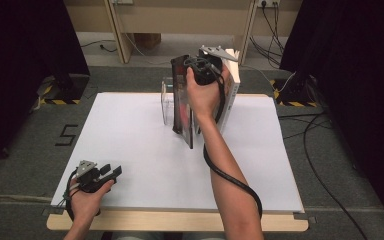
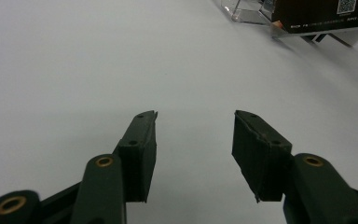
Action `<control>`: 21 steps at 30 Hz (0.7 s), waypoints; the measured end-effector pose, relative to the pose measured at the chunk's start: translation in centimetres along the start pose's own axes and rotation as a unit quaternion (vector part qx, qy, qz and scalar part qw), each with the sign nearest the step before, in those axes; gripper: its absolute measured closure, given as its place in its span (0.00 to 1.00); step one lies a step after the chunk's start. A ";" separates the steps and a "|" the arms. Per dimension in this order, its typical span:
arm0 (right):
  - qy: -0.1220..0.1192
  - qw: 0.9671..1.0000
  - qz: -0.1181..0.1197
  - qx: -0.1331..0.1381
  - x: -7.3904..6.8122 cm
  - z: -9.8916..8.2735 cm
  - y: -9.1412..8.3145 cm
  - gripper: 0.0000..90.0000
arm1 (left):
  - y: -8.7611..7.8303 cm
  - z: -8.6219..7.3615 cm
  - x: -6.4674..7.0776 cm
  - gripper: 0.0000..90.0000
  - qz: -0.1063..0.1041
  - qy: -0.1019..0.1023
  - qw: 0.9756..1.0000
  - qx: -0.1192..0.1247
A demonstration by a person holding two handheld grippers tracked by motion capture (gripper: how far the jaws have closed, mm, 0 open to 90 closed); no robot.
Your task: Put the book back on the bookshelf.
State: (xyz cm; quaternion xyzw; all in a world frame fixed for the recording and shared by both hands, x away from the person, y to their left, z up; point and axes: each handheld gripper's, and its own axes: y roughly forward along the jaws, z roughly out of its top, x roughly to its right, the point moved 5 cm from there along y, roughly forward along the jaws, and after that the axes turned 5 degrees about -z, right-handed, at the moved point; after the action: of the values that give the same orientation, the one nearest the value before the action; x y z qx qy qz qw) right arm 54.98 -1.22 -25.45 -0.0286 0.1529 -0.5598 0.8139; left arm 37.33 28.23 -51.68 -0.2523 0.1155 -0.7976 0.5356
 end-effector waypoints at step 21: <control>-0.038 0.998 -0.039 0.034 -0.2 -1.9 3.6 0.97 | -0.1 -0.3 -0.7 0.55 -0.001 -0.006 1.000 -0.001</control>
State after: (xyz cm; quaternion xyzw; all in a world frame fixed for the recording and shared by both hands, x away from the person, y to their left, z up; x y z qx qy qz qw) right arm 57.66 0.55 -28.04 -0.0279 0.1018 -0.5946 0.7971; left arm 37.27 28.88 -52.09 -0.2579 0.1129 -0.7963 0.5354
